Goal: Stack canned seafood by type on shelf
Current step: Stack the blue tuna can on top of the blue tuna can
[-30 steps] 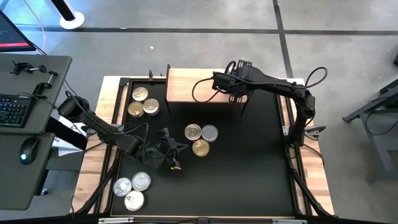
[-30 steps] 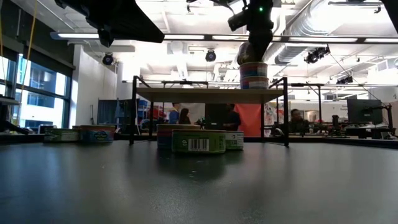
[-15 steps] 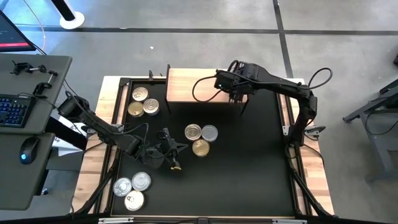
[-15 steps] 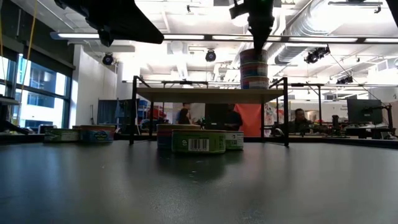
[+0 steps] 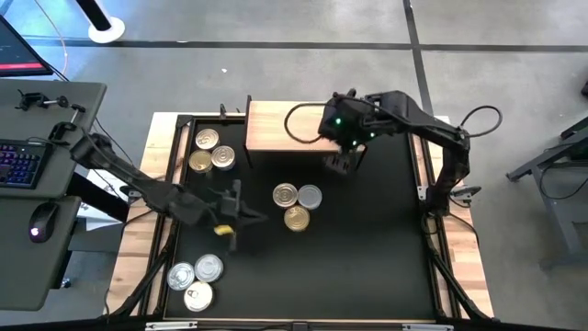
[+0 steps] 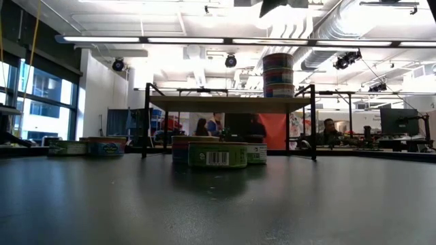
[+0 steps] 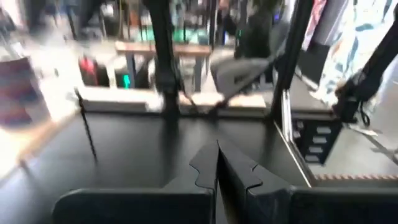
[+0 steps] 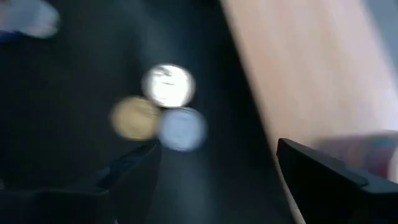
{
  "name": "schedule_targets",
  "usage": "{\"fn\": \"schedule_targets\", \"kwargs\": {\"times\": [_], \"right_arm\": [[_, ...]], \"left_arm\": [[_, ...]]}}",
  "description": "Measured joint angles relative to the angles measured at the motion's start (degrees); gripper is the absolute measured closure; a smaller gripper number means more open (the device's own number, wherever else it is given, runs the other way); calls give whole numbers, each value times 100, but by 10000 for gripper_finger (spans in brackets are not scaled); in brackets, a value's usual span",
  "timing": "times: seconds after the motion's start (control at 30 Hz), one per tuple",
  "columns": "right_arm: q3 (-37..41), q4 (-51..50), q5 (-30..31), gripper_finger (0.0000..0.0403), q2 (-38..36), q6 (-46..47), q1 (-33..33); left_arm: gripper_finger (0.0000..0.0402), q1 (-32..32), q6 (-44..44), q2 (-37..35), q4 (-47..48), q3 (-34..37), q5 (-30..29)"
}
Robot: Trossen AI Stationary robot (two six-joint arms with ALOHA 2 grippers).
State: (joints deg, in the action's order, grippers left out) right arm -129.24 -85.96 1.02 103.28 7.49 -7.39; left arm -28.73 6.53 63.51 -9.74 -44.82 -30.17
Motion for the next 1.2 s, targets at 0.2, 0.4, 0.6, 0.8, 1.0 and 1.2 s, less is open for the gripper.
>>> {"fn": "schedule_targets", "kwargs": {"times": [0.2,0.4,0.6,0.8,1.0,1.2], "right_arm": [[535,508,-563,91,0,712,896],[1660,64,-433,91,0,998,2123],[3337,132,-118,154,-372,2045,3009],[5277,1175,-450,355,-1540,4053,3606],[6517,2841,210,382,-2547,6347,4115],[6860,3635,724,397,-2659,6752,4337]], "left_arm": [[401,346,-114,-440,679,0,-137],[401,970,220,105,874,4,706],[401,1832,176,952,1685,-405,1482],[401,2491,-99,1723,2223,-748,1695],[401,2654,-399,2428,2185,-748,2175],[402,2654,-236,3126,1910,-748,2175]]}}
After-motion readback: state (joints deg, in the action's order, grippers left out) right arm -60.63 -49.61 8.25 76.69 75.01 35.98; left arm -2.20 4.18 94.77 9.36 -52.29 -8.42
